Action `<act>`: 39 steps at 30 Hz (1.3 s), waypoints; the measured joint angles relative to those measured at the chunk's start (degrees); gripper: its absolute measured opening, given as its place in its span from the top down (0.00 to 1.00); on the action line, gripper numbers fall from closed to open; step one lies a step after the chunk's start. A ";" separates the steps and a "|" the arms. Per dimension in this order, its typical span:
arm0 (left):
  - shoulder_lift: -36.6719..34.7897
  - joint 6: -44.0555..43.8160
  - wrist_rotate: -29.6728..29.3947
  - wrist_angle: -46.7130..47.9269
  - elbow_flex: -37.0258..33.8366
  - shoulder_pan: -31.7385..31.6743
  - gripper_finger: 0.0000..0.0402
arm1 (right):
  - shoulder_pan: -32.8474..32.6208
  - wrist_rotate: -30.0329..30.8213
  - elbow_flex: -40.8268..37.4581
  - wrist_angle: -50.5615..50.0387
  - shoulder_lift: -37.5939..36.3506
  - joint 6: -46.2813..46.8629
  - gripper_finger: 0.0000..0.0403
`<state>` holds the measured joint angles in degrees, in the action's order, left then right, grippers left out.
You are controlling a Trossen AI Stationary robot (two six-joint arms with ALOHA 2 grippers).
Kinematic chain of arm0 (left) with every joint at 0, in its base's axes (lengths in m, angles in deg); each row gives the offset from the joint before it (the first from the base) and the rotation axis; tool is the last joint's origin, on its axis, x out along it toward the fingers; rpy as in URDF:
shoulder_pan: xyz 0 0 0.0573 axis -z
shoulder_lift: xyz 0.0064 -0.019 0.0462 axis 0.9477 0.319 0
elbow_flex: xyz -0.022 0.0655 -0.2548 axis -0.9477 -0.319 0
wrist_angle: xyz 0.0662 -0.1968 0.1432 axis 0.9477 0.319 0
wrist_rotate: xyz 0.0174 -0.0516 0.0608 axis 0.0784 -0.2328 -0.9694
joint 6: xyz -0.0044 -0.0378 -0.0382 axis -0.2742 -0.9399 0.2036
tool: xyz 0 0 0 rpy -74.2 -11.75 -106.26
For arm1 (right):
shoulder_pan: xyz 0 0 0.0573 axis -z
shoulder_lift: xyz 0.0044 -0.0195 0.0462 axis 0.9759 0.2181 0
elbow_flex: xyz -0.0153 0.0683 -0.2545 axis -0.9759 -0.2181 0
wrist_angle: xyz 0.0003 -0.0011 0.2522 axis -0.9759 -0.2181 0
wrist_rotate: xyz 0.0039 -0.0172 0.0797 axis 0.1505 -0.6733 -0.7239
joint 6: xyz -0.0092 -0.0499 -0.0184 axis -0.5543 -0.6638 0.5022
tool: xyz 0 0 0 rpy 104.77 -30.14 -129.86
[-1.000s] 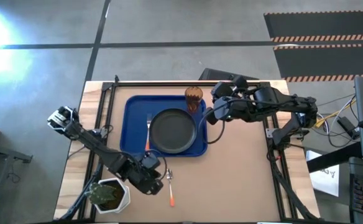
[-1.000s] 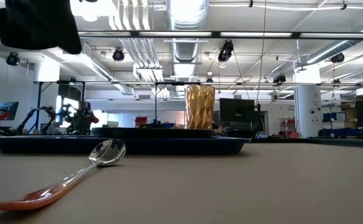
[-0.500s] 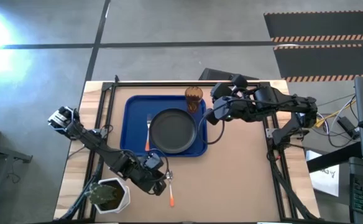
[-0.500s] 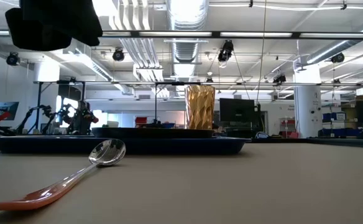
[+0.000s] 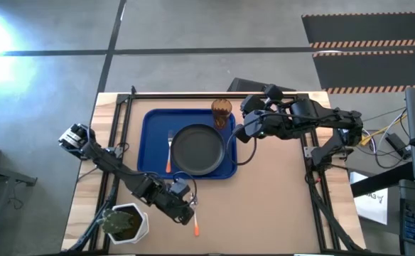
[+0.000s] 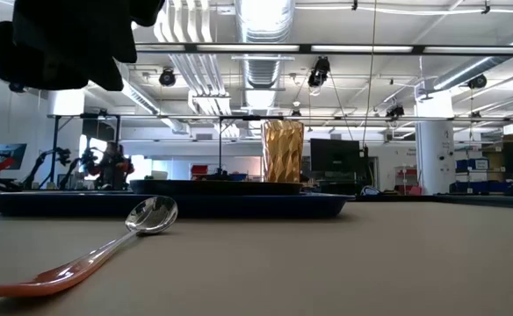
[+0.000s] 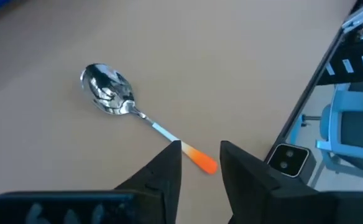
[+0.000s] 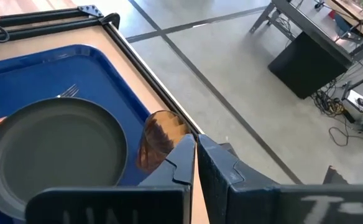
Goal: Pick and place plate/cup/fork/spoon on tray
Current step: Put the orange spoon beside the fork on the blue tray
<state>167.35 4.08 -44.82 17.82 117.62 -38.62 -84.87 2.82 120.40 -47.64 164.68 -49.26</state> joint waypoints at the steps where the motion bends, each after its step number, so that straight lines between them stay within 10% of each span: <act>1: 0.06 -0.67 -0.02 -0.03 -0.12 -0.11 0.78 | 0.00 0.02 0.00 -0.01 0.00 -0.03 0.98; 13: -0.55 1.27 -0.93 3.09 0.04 -1.30 0.84 | 0.00 -2.87 0.00 -0.02 0.00 0.09 0.98; 30: -20.06 24.94 -29.08 10.00 1.43 -6.45 0.84 | -3.77 -26.88 -8.54 1.67 4.22 7.44 0.98; 39: -29.48 38.29 -33.29 12.76 1.28 -6.58 0.84 | -10.69 -36.85 -18.28 22.29 14.81 13.39 0.98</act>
<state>137.87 42.38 -78.11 30.58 118.90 -45.20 -95.56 -34.03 102.12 -25.35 179.49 -35.87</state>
